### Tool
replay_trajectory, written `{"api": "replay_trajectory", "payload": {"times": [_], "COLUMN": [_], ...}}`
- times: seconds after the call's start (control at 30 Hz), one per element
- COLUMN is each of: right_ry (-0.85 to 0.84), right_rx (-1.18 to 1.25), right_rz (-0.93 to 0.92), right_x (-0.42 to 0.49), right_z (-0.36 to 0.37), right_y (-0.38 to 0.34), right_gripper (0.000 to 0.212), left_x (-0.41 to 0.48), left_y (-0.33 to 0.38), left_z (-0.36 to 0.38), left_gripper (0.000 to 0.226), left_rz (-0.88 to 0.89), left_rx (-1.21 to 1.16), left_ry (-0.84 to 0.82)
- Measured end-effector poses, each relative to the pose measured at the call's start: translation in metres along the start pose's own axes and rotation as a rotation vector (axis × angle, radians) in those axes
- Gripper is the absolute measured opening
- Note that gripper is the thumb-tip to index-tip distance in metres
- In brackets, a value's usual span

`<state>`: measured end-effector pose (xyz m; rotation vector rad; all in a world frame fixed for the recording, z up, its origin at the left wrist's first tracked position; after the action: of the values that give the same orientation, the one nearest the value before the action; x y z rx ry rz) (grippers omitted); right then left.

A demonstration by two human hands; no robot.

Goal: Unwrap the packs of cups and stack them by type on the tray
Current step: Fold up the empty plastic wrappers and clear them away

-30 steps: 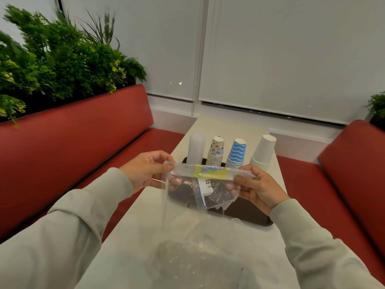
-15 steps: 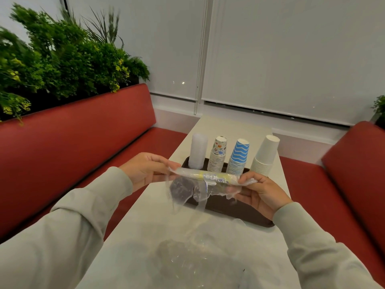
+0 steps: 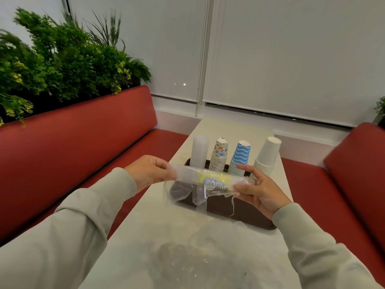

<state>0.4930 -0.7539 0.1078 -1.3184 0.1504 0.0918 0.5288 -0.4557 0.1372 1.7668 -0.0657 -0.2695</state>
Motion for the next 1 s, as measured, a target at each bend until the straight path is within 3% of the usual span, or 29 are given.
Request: {"api": "replay_trajectory", "payload": {"times": [0.07,0.27,0.57,0.67,0.73,0.8,0.9,1.0], "right_ry": [0.021,0.055,0.017,-0.028,-0.031,-0.006,-0.019,-0.018], "right_rx": [-0.005,-0.013,0.062,0.112,0.136,0.013,-0.242,-0.572], "right_rz": [0.001,-0.047,-0.038,-0.050,-0.048,-0.053,-0.072,-0.115], "right_x": [0.002,0.001,0.002,0.001,0.002,0.005,0.008,0.012], "right_z": [-0.001,-0.001,-0.006,-0.007,-0.008,-0.010,-0.009,-0.007], "right_y": [0.000,-0.002,0.001,0.002,0.001,0.001,0.006,0.009], "right_gripper": [0.051,0.015,0.035,0.021,0.033,0.033,0.016,0.021], "left_x": [-0.002,-0.001,0.003,0.006,0.007,0.007,0.006,0.007], "left_y": [0.002,0.001,-0.002,-0.004,-0.004,-0.003,-0.001,0.001], "left_z": [0.002,0.006,0.009,0.009,0.007,0.007,0.008,0.011], "left_gripper": [0.012,0.015,0.016,0.035,0.034,0.030,0.034,0.036], "left_rz": [-0.008,-0.031,-0.059,-0.085,-0.083,-0.051,0.003,0.070], "left_rx": [-0.088,-0.118,-0.244,-0.313,-0.278,-0.181,-0.095,0.007], "left_ry": [-0.033,-0.065,-0.046,-0.039,-0.039,-0.030,0.006,0.013]}}
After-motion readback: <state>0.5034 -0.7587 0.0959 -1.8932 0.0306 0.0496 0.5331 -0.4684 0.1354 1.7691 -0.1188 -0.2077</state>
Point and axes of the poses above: each hand's wrist, its own x-axis towards the middle knuckle, its own z-axis out of the palm, y = z × x, the point moved 4 cm from there along x, towards the middle knuckle, and after that the axes turned 6 degrees about y, right-handed, at the moved point
